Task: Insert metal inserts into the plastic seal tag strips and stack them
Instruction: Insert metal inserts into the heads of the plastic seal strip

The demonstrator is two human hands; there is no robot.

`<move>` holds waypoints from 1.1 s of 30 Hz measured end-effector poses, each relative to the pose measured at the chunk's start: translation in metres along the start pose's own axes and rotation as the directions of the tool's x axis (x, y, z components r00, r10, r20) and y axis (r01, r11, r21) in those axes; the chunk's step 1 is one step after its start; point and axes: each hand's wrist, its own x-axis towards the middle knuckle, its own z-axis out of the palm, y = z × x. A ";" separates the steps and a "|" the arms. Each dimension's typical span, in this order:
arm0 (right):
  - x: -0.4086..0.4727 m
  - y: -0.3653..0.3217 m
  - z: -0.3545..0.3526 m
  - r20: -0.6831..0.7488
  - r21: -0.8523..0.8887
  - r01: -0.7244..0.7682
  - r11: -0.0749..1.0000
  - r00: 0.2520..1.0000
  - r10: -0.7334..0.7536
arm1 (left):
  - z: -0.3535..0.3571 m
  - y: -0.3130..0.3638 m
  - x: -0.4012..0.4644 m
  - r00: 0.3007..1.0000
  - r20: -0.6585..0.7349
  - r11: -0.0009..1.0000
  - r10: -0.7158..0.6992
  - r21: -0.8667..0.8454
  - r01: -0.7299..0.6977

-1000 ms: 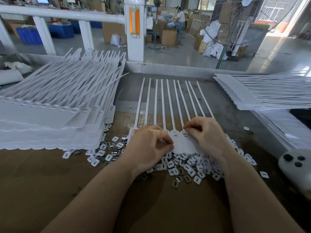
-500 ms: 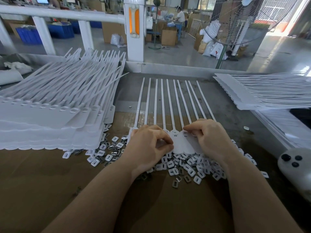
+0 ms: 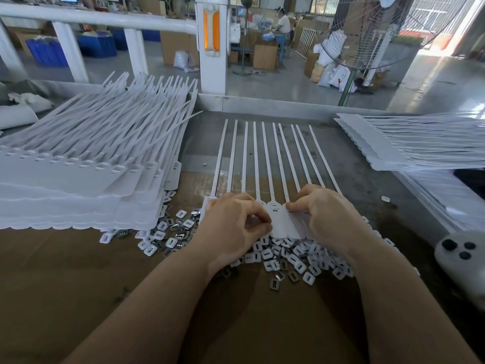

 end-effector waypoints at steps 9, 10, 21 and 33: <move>-0.006 -0.003 0.003 -0.175 0.089 -0.041 0.995 0.983 0.056 | 0.001 0.000 0.001 1.000 -0.010 1.000 -0.003 -0.007 0.003; -0.005 -0.005 0.002 -0.132 0.054 -0.050 0.997 0.990 0.056 | 0.001 -0.001 0.001 1.000 -0.011 1.000 -0.003 -0.008 0.003; -0.010 -0.009 0.009 -0.270 0.192 -0.013 0.981 0.961 0.065 | 0.002 -0.001 0.000 1.000 -0.016 1.000 -0.003 -0.017 0.003; -0.014 -0.028 0.005 -0.219 -0.100 0.035 0.994 0.974 -0.056 | 0.002 0.000 0.000 0.999 -0.034 1.000 -0.004 -0.014 0.004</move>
